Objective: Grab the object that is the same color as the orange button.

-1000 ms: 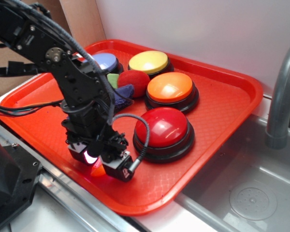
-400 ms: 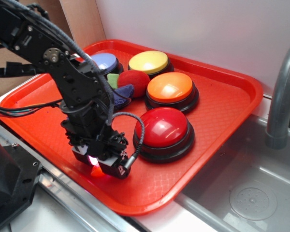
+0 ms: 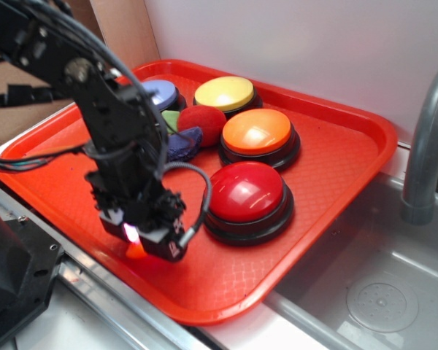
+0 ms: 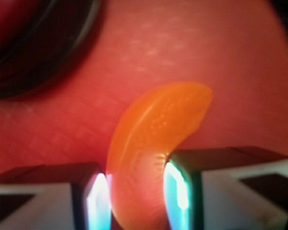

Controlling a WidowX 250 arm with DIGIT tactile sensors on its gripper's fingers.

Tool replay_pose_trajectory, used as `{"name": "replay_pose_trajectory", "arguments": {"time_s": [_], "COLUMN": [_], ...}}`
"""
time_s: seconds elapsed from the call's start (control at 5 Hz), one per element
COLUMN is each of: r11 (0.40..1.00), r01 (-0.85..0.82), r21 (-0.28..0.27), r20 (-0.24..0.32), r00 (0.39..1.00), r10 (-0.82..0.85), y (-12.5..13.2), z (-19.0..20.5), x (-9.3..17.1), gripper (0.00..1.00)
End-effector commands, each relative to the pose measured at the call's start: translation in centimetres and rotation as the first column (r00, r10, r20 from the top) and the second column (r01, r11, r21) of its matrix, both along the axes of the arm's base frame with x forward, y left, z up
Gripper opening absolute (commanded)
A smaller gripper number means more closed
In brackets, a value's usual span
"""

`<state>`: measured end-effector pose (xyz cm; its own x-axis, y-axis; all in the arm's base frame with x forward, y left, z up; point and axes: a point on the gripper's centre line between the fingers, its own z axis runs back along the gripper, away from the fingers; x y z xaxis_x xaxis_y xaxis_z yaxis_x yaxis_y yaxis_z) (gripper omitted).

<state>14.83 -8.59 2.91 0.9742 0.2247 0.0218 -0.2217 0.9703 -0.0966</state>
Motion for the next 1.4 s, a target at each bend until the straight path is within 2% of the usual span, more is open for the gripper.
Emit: {"name": "replay_pose_trajectory", "arguments": {"time_s": [0.0,0.2,0.6,0.8,1.0,1.2], "r11": [0.998,0.997,0.995,0.991,0.983,0.981], "r01": [-0.065,-0.072,-0.099,-0.136,-0.182,-0.195], "r21": [-0.007,-0.037,-0.018,-0.010,-0.022,0.018], "r20": [0.026,-0.005,0.040,0.073,0.100,0.051], "r00": [0.998,0.997,0.994,0.988,0.978,0.980], "r10": [0.066,0.071,0.100,0.136,0.183,0.194], "y": [2.3,4.1,8.7,10.7,11.4,11.4], "z": [6.1,8.2,13.5,14.9,15.2,14.7], "x": [1.9,2.5,3.3,3.8,3.9,4.1], "gripper": [0.00,0.00,0.00,0.00,0.00,0.00]}}
